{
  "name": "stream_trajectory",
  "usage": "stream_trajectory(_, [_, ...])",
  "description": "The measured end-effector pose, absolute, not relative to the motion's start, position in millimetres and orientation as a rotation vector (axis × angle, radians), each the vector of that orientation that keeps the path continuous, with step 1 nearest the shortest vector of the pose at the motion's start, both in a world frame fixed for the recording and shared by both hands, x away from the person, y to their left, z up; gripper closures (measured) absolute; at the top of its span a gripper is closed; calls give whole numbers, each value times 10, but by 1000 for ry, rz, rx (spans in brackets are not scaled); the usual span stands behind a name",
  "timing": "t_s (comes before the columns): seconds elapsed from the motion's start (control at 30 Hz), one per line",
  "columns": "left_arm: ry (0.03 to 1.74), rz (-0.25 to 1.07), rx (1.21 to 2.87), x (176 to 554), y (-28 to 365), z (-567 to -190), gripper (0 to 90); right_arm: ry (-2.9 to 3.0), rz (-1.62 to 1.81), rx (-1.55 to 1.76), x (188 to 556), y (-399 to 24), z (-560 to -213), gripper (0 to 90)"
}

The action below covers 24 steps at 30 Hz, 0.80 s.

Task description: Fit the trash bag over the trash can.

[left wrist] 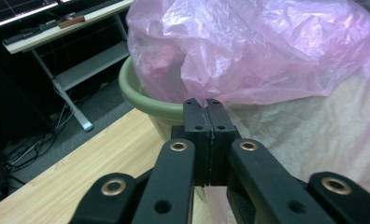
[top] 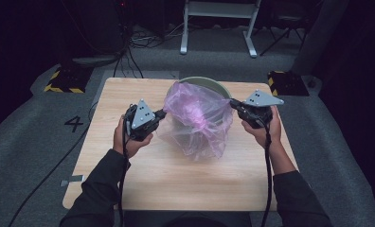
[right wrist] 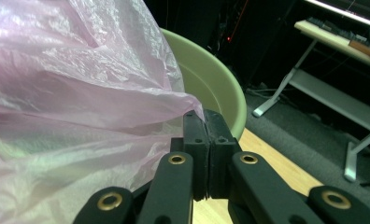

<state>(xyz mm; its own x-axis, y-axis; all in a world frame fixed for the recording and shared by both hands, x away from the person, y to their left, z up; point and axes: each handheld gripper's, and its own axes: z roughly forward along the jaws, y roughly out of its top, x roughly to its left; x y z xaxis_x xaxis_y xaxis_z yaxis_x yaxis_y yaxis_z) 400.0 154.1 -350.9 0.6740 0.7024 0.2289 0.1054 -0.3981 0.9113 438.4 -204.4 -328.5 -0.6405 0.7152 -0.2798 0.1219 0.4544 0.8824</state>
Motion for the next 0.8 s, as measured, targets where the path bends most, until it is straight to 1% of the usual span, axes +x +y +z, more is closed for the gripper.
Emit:
stream_trajectory(0.17, [703, 759, 1862, 4174, 1581, -3508, 899, 2041, 1137, 744, 4500, -2075, -3361, 900])
stream_trajectory(0.5, [808, 723, 1851, 4425, 1700, -3649, 898, 2033, 1132, 858, 4737, -2218, -3519, 900])
stream_trajectory(0.6, [835, 680, 1844, 4499, 1719, -3728, 898, 2046, 1141, 891, 4804, -2232, -3572, 900])
stream_trajectory(0.73, [853, 665, 1829, 4558, 1717, -3781, 898, 2056, 1163, 910, 4857, -2224, -3616, 900])
stream_trajectory(0.77, [863, 666, 1825, 4564, 1716, -3784, 895, 2057, 1169, 911, 4862, -2225, -3618, 900])
stream_trajectory(0.8, [880, 679, 1818, 4559, 1714, -3780, 861, 2057, 1172, 917, 4862, -2223, -3622, 900])
